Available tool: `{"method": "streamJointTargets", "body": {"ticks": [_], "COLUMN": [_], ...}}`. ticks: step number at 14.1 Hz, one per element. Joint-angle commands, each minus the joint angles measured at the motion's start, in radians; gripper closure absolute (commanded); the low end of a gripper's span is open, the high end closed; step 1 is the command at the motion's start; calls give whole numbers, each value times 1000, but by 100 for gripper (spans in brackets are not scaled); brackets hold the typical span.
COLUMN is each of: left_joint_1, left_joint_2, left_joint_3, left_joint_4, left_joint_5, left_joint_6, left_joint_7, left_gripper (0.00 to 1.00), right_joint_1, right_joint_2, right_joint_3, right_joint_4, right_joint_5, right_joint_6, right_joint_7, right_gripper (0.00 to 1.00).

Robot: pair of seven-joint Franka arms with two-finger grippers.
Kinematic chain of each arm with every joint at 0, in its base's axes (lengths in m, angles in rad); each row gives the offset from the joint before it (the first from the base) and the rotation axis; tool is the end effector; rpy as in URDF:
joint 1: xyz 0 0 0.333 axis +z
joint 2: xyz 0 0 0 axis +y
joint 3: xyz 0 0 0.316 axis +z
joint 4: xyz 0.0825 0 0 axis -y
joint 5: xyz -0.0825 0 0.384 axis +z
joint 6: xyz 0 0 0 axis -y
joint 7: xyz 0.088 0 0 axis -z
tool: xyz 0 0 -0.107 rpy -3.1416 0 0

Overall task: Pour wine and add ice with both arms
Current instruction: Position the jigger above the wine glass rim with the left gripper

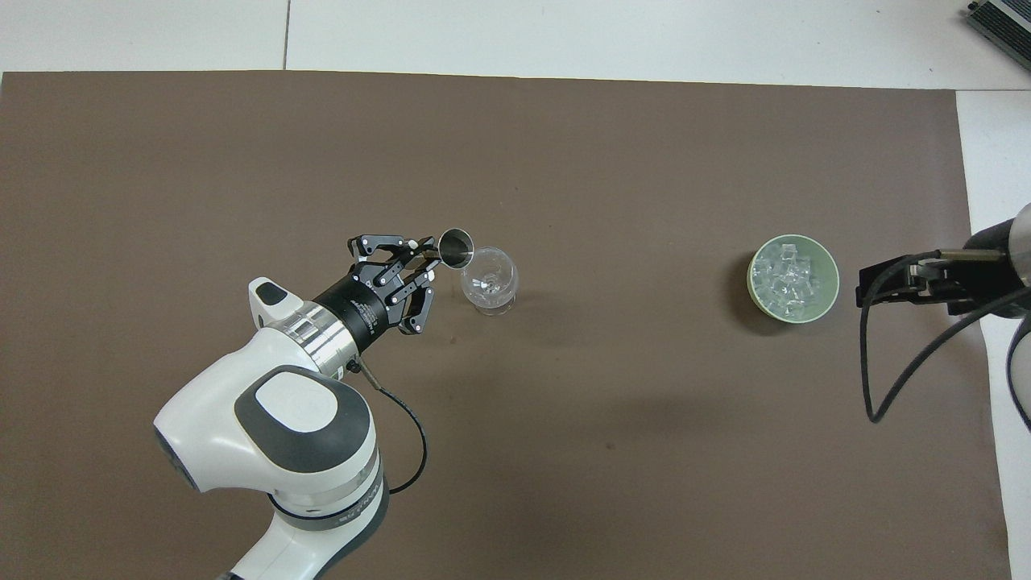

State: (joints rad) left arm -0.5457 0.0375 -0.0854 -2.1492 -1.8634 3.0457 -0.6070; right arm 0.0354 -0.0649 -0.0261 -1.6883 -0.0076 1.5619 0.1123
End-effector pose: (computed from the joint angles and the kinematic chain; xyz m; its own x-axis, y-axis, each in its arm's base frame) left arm 0.4769 -0.2564 0.4064 0.0507 0.7261 -0.6858 0.7878 0.3930 0.4743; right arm 0.5309 0.0037 0.6037 0.9929 -0.1027 -0.0604 -0.1022 -0.9947 0.0128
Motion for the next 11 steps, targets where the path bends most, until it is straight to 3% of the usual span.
{"method": "streamJointTargets", "body": {"ticks": [1,11], "left_joint_1": [-23,-23], "left_joint_2": [12,13], "left_joint_3": [10,1], "left_joint_4": [23,37], "left_joint_5": [9,23], "left_joint_6": [33,71], "left_joint_7": [10,96], "left_gripper": [100,100], "right_joint_1": [-9,-9], "right_joint_2": [0,-1], "right_joint_3": [3,3], "right_joint_4": [4,2], "right_joint_5": [21,21], "right_joint_6": [9,24], "right_joint_7": [-22,-22], "right_gripper": [0,0]}}
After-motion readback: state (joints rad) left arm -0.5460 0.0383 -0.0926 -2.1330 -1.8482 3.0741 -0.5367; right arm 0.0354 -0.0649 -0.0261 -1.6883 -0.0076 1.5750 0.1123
